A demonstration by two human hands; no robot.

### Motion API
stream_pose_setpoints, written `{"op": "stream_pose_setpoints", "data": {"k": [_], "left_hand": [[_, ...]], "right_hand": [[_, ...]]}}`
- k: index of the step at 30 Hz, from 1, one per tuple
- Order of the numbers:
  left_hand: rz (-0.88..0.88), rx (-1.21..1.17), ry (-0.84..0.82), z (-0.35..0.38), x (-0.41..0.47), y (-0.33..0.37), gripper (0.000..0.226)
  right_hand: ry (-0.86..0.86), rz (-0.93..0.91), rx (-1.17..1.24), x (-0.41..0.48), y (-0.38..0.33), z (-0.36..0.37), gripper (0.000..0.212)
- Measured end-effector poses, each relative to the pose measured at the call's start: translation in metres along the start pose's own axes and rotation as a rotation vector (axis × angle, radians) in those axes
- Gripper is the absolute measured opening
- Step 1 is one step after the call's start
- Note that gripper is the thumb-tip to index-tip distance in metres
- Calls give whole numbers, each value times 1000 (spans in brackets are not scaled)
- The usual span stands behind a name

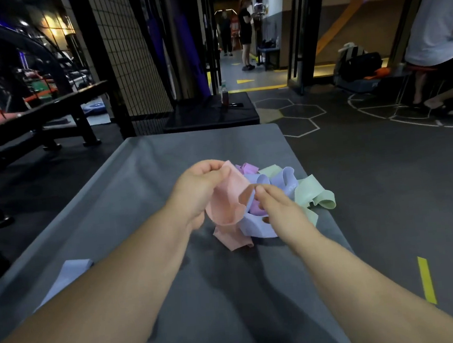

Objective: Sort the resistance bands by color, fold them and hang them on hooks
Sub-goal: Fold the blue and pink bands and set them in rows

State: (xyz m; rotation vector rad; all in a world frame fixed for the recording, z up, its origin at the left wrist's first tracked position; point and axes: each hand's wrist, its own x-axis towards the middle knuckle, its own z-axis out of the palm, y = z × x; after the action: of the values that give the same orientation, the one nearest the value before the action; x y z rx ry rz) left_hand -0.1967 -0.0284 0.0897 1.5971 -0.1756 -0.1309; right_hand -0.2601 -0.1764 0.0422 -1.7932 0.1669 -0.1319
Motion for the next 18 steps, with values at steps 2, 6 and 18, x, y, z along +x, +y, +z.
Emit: {"op": "stream_pose_setpoints", "data": {"k": [2, 6, 18], "left_hand": [[-16, 3, -131, -1, -19, 7, 11], [-21, -12, -228, -6, -54, 10, 10], [85, 528, -256, -37, -102, -48, 20]], "right_hand": [[-32, -7, 143, -8, -12, 4, 34], [-108, 51, 408, -28, -24, 1, 15], [-149, 151, -209, -91, 14, -36, 30]]}}
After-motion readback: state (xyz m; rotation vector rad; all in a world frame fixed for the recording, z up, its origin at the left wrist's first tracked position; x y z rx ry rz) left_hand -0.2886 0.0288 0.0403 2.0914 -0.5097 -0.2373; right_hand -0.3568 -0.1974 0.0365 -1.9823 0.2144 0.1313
